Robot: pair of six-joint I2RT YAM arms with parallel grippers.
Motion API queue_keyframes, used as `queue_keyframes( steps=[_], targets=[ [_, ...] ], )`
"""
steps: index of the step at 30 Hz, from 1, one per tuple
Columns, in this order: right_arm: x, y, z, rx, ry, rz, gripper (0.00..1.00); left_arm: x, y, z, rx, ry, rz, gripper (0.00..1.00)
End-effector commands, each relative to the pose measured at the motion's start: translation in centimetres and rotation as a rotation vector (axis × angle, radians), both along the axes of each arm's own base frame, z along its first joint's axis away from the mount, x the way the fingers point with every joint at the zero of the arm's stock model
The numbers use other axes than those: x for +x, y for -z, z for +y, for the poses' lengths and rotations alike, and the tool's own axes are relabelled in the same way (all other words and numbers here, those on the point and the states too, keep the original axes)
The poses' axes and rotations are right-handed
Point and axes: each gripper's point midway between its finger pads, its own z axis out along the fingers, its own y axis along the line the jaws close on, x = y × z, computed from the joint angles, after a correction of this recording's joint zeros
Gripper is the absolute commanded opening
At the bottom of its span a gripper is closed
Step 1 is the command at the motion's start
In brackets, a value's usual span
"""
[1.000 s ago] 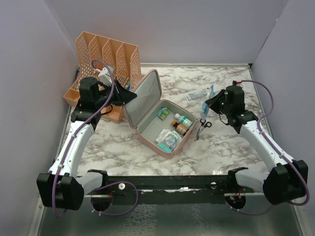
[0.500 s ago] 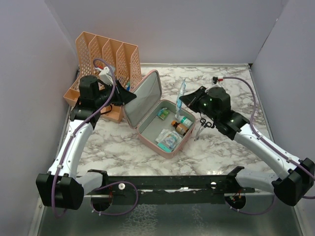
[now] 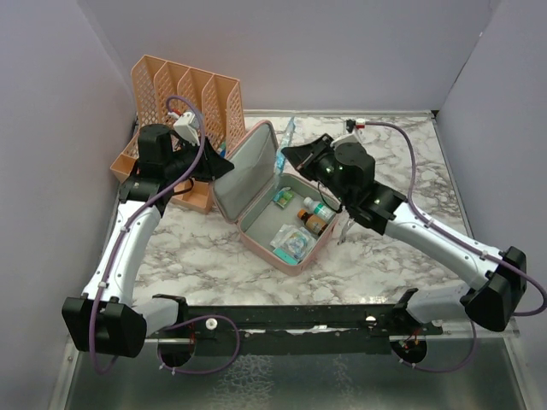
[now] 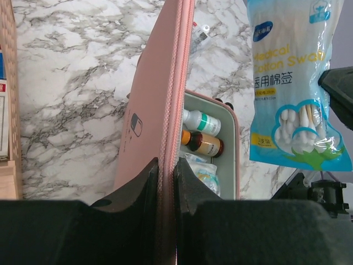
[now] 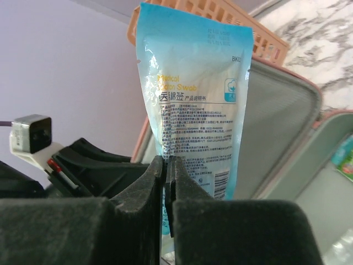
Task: Organize the medicine kit
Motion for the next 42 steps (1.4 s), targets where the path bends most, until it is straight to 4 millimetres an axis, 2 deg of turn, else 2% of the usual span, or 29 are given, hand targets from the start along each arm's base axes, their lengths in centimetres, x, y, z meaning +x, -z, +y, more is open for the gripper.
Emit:
queue_keyframes(
  steps=[1,5,10,15,20,28,36,42],
  targets=[
    [1.0,-4.2,2.4,0.112,0.051,-0.054,0.01,-1.3,1.2,-0.2,0.032,0.036,0.080,0.12],
    [1.1,-4.9,4.4,0.157,0.084,-0.041,0.01,-1.4,0.5,-0.3,0.028,0.047,0.069,0.00],
    [1.6,-4.4,6.2,0.195,0.143,-0.032,0.01,-1.3,-0.1,-0.4,0.012,0.042,0.074,0.00],
    [2.5,-3.9,7.0,0.204,0.211,-0.019,0.01,-1.5,-0.3,-0.5,-0.003,0.042,0.085,0.00],
    [2.9,-2.1,7.7,0.202,0.258,0.026,0.01,-1.6,0.0,-0.6,-0.008,0.041,0.097,0.00],
    [2.2,1.1,9.4,0.177,0.248,0.079,0.01,-1.6,-0.2,-0.6,-0.015,0.039,0.101,0.00],
    [0.2,3.7,11.1,0.151,0.169,0.140,0.01,-1.2,-0.3,-0.4,-0.003,0.021,0.090,0.00],
    [-1.2,4.2,11.8,0.182,0.093,0.201,0.01,-1.0,0.0,-0.2,0.008,0.009,0.090,0.00]
  ],
)
